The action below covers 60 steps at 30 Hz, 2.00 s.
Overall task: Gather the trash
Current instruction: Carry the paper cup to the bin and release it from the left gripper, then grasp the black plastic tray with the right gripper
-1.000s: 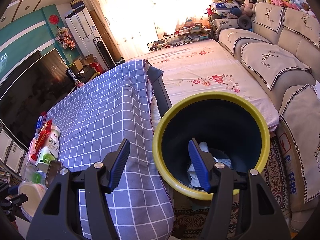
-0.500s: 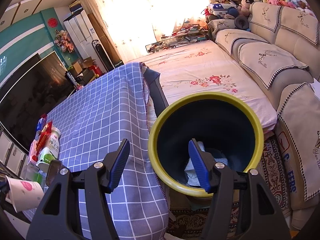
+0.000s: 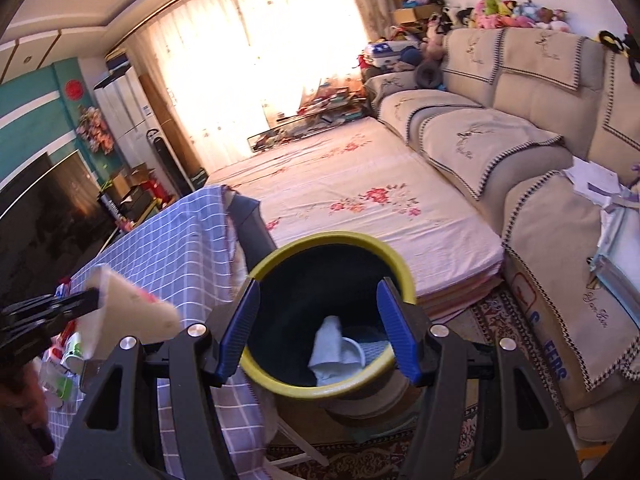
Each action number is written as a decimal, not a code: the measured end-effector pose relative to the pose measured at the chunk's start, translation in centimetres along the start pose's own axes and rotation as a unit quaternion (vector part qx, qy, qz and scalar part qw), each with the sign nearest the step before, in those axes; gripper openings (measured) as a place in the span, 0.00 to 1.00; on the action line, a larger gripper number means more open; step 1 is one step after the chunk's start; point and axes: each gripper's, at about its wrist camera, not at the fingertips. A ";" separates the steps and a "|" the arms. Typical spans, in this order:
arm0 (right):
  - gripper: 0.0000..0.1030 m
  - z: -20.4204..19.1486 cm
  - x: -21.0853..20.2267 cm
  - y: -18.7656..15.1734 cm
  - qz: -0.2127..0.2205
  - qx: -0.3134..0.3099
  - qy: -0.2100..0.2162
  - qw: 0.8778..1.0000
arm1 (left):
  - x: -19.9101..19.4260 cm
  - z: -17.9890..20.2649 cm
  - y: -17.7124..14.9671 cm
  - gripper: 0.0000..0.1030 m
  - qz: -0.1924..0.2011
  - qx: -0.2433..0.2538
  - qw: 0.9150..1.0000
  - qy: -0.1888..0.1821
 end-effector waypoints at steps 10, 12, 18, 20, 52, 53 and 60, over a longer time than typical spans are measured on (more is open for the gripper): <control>0.57 4.2 0.9 -1.3 -0.016 0.032 -0.022 0.999 | 15.4 2.4 1.8 0.32 -0.081 -0.035 0.996 0.028; 0.57 4.4 1.2 -1.3 -0.018 0.035 -0.021 0.999 | 16.5 2.0 1.7 0.49 -0.081 -0.049 0.995 0.037; 0.57 3.3 1.8 -1.3 -0.023 0.024 -0.015 0.999 | 11.4 0.6 1.3 0.56 -0.032 -0.077 0.996 0.023; 0.57 2.3 2.0 -1.4 -0.026 0.017 -0.004 1.000 | 7.8 0.1 1.0 0.65 0.001 -0.082 0.996 0.020; 0.50 -29.3 7.2 -3.7 -0.131 -0.210 0.115 0.962 | -24.1 -25.9 -18.7 0.95 0.225 -0.254 0.910 0.240; 0.45 -29.7 7.4 -3.9 -0.135 -0.212 0.112 0.961 | -24.1 -26.2 -19.0 0.95 0.225 -0.255 0.909 0.239; 0.31 -30.7 8.8 -4.6 -0.149 -0.219 0.097 0.959 | -24.2 -27.8 -20.1 0.95 0.225 -0.272 0.908 0.227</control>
Point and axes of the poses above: each gripper's, at about its wrist camera, not at the fingertips, and x roughly the way its jaws point, z to its right, y to its top, and after that the axes turned 14 degrees about -x, right-handed
